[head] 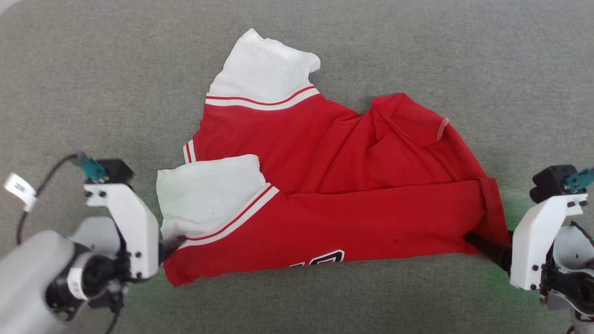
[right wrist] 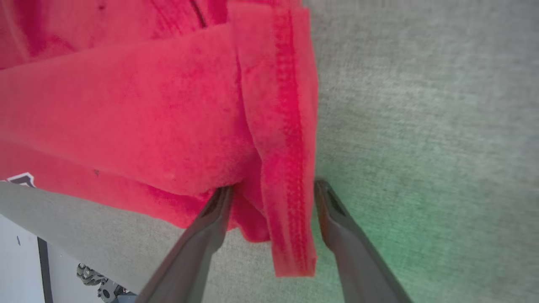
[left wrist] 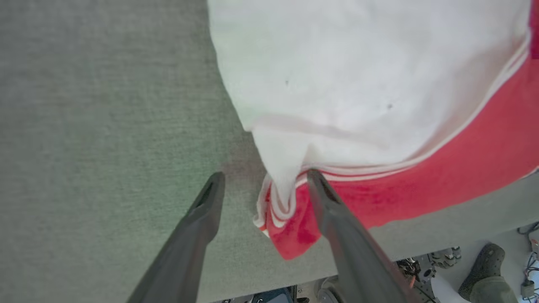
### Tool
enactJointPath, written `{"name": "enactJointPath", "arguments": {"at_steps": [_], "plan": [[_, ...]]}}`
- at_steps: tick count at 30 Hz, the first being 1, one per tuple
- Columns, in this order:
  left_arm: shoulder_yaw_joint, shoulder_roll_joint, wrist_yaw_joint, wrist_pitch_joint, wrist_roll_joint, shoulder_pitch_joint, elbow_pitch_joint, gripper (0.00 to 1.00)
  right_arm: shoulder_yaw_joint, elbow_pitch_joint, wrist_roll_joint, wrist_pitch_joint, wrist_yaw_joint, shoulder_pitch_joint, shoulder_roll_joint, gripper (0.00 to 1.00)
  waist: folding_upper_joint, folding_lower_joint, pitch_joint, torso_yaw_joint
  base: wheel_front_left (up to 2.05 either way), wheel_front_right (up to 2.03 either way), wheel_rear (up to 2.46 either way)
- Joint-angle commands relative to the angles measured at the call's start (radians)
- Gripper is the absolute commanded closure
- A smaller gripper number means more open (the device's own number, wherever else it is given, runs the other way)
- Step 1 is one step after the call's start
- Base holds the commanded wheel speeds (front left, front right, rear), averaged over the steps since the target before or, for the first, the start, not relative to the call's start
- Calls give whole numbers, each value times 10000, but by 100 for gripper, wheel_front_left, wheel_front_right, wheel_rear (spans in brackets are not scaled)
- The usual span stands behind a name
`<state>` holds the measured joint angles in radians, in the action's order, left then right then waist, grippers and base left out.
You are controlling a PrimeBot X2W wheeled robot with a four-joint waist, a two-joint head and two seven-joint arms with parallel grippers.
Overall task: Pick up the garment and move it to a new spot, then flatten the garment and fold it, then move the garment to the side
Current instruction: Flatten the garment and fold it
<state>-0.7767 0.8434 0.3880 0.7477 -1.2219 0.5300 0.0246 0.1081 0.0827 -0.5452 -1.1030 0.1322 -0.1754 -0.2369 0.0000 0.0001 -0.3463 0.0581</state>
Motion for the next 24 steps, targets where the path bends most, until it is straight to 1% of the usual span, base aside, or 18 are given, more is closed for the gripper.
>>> {"name": "enactJointPath", "arguments": {"at_steps": [1, 3, 4, 5, 6, 9, 13, 16, 18, 21, 24], "plan": [[112, 164, 69, 105, 149, 245, 162, 0, 124, -171, 77, 201, -27, -38, -55, 0, 0, -1, 15, -53, 0, 0, 0], [193, 376, 112, 228, 212, 444, 341, 0, 129, 17, 50, 410, -26, -103, -92, 0, 0, -1, 33, -112, 0, 0, 0], [193, 376, 112, 228, 212, 444, 341, 0, 129, 17, 50, 410, -26, -103, -92, 0, 0, -1, 33, -112, 0, 0, 0], [275, 608, 206, 393, 318, 697, 513, 0, 123, 243, -9, 639, -16, -183, -64, 0, 0, -1, 47, -207, 0, 0, 0], [275, 608, 206, 393, 318, 697, 513, 0, 123, 243, -9, 639, -16, -183, -64, 0, 0, -1, 47, -207, 0, 0, 0], [354, 906, 260, 663, 434, 1118, 729, 0, 122, 564, -116, 1084, -15, -276, 31, 0, 0, -1, 67, -404, 0, 0, 0], [377, 1153, 123, 979, 878, 1870, 748, 0, -35, 963, -187, 1816, -15, -432, 95, 0, 0, -1, 76, -735, 0, 0, 0], [398, 1070, -65, 1133, 1036, 2482, 487, 0, -234, 1206, -14, 2636, -15, -592, 153, 0, 0, -1, 39, -1036, 0, 0, 0], [415, 889, -237, 1217, 1127, 2898, 182, 0, -435, 1320, 57, 3296, -15, -701, 159, 0, 0, -1, 2, -1235, 0, 0, 0], [387, 652, -641, 1215, 1410, 3599, -480, 0, -800, 1420, 214, 4344, -15, -873, 165, 0, 0, -1, -87, -1559, 0, 0, 0], [407, 241, -1142, 987, 1541, 4238, -1274, 0, -1145, 1330, 338, 5347, -15, -1043, 298, 0, 0, -1, -197, -1898, 0, 0, 0]]}}
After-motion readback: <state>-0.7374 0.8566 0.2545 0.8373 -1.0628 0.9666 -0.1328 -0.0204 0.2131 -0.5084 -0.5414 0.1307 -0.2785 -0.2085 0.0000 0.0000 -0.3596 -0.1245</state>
